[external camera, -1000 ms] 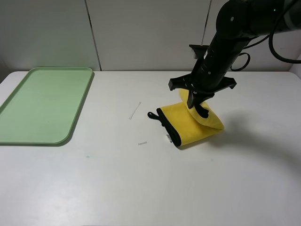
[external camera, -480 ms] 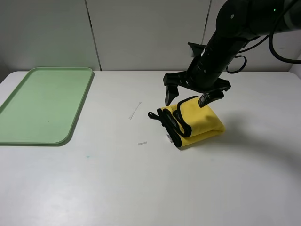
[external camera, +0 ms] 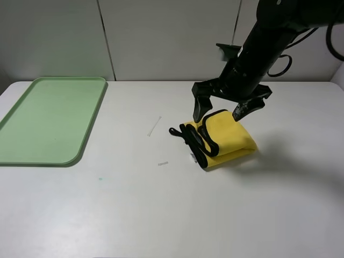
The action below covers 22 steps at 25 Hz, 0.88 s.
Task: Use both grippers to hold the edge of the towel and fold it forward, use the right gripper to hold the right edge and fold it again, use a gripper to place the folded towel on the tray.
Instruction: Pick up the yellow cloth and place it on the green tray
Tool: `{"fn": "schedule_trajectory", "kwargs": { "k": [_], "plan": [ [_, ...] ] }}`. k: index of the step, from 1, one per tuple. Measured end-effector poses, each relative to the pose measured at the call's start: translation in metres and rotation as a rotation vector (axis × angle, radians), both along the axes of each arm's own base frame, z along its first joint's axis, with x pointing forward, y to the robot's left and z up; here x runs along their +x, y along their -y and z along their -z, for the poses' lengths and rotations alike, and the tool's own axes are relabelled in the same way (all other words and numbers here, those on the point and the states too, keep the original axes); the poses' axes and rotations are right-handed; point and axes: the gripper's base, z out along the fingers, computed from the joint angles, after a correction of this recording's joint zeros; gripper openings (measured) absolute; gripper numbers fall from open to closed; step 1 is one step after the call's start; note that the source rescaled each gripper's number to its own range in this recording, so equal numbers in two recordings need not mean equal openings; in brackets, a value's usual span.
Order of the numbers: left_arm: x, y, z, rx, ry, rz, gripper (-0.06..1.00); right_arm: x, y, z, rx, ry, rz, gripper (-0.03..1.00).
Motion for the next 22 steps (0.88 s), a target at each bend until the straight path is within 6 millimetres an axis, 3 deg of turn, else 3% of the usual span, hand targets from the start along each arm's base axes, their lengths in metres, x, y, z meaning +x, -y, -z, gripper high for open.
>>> {"fn": "schedule_trajectory", "kwargs": {
  "k": [9,14,22],
  "plan": [
    [0.0,0.0,0.0,0.0,0.0,0.0,0.98,-0.038,0.021,-0.05,-0.077,-0.069,-0.076,1.0],
    [0.0,0.0,0.0,0.0,0.0,0.0,0.98,-0.059,0.035,-0.074,-0.096,-0.014,-0.103,1.0],
    [0.0,0.0,0.0,0.0,0.0,0.0,0.98,-0.136,0.073,-0.089,-0.068,0.063,-0.1,1.0]
  ]
}}
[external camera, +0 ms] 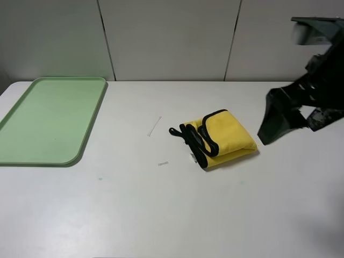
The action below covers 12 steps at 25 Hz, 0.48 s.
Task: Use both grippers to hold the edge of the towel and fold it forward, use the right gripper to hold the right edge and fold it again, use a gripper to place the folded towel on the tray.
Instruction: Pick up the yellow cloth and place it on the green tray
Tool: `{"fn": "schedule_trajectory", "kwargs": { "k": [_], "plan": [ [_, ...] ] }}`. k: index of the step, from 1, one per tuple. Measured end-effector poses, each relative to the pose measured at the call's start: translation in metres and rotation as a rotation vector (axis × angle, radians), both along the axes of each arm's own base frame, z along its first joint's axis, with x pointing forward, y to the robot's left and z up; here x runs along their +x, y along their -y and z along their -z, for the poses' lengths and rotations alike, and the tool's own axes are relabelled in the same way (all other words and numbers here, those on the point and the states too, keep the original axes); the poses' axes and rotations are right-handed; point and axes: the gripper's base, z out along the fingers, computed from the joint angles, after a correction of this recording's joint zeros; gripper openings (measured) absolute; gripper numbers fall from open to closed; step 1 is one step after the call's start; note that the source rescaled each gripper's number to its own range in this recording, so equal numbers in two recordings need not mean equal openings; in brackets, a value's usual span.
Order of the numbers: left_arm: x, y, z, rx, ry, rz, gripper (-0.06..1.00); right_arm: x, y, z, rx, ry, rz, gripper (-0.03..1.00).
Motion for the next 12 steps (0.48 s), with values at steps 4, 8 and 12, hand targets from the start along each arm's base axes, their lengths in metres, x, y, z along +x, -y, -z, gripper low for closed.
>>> {"fn": "schedule_trajectory", "kwargs": {
  "k": [4,8,12],
  "plan": [
    [0.0,0.0,0.0,0.0,0.0,0.0,0.98,-0.044,0.022,-0.004,0.039,0.078,0.0,1.0],
    [0.0,0.0,0.0,0.0,0.0,0.0,0.98,-0.088,0.043,-0.007,0.098,0.199,-0.001,1.0],
    [0.0,0.0,0.0,0.0,0.0,0.0,0.98,-0.13,0.064,-0.012,0.179,0.365,-0.001,1.0]
  ]
}}
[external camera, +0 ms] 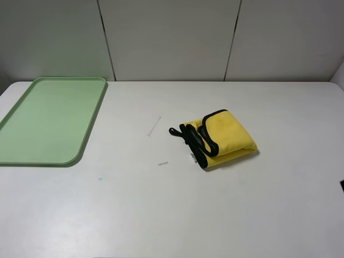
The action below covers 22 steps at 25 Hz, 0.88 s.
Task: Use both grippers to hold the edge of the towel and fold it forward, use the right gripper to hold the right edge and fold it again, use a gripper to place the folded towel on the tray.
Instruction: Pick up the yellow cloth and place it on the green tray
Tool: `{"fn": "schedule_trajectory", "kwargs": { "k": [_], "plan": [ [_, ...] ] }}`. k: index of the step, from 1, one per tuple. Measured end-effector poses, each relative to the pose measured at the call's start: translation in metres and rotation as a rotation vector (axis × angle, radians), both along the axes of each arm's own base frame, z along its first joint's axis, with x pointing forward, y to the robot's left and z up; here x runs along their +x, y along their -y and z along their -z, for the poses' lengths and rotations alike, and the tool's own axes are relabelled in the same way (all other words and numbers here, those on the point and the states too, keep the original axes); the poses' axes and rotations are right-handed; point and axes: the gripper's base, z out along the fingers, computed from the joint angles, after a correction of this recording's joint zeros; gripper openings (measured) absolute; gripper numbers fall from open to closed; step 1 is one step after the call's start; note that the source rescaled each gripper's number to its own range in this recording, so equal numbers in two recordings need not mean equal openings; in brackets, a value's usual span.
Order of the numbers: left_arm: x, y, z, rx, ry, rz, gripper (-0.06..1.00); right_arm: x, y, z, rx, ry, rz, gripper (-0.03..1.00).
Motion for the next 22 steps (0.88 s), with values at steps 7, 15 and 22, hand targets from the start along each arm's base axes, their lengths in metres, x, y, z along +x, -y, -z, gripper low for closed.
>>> {"fn": "schedule_trajectory", "kwargs": {
  "k": [7,15,22],
  "plan": [
    [0.0,0.0,0.0,0.0,0.0,0.0,0.98,-0.048,0.026,-0.006,0.09,0.25,0.005,1.0],
    [0.0,0.0,0.0,0.0,0.0,0.0,0.98,-0.056,0.039,-0.006,0.011,0.351,0.176,1.0],
    [0.0,0.0,0.0,0.0,0.0,0.0,0.98,-0.062,0.042,-0.006,-0.029,0.423,0.369,1.0]
  ]
}}
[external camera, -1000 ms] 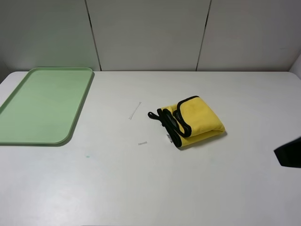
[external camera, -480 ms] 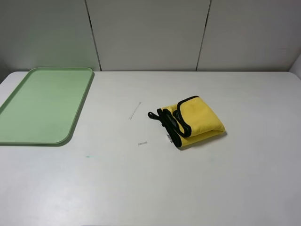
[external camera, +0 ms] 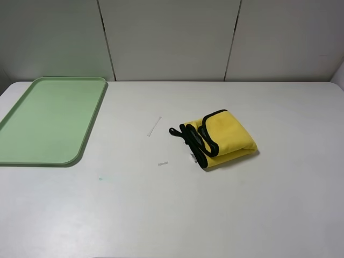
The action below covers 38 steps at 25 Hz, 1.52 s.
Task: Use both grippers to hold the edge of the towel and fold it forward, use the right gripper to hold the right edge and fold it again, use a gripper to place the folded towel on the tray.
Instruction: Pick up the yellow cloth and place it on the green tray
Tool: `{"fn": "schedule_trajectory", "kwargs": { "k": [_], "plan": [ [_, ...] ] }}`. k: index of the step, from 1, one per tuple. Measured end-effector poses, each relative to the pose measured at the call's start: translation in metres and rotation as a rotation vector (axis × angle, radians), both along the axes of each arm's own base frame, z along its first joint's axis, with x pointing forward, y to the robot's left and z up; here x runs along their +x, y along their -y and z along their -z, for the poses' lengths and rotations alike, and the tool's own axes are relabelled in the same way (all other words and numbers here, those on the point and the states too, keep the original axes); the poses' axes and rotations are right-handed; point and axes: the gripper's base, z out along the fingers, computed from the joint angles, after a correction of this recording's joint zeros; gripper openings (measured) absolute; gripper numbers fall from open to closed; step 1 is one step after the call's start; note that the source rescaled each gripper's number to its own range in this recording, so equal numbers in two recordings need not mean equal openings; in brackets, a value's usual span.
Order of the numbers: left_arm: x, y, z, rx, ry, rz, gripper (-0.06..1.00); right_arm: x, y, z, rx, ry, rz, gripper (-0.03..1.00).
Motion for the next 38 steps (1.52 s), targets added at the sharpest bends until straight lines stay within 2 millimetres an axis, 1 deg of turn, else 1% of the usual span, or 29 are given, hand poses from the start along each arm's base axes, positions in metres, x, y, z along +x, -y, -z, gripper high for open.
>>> {"fn": "schedule_trajectory", "kwargs": {
  "k": [3,5,10,12,19,38],
  "plan": [
    [0.0,0.0,0.0,0.0,0.0,0.0,0.98,-0.008,0.0,0.005,0.01,0.079,0.042,1.0],
    [0.0,0.0,0.0,0.0,0.0,0.0,0.98,-0.011,0.0,0.013,0.015,0.115,0.07,1.0],
    [0.0,0.0,0.0,0.0,0.0,0.0,0.98,-0.001,-0.003,0.039,0.02,0.048,0.112,1.0],
    [0.0,0.0,0.0,0.0,0.0,0.0,0.98,0.002,-0.004,0.045,0.017,0.028,0.119,1.0],
    [0.0,0.0,0.0,0.0,0.0,0.0,0.98,0.009,-0.004,0.049,-0.014,0.065,0.105,1.0],
    [0.0,0.0,0.0,0.0,0.0,0.0,0.98,0.009,-0.005,0.049,-0.009,0.072,0.1,1.0]
  ]
}}
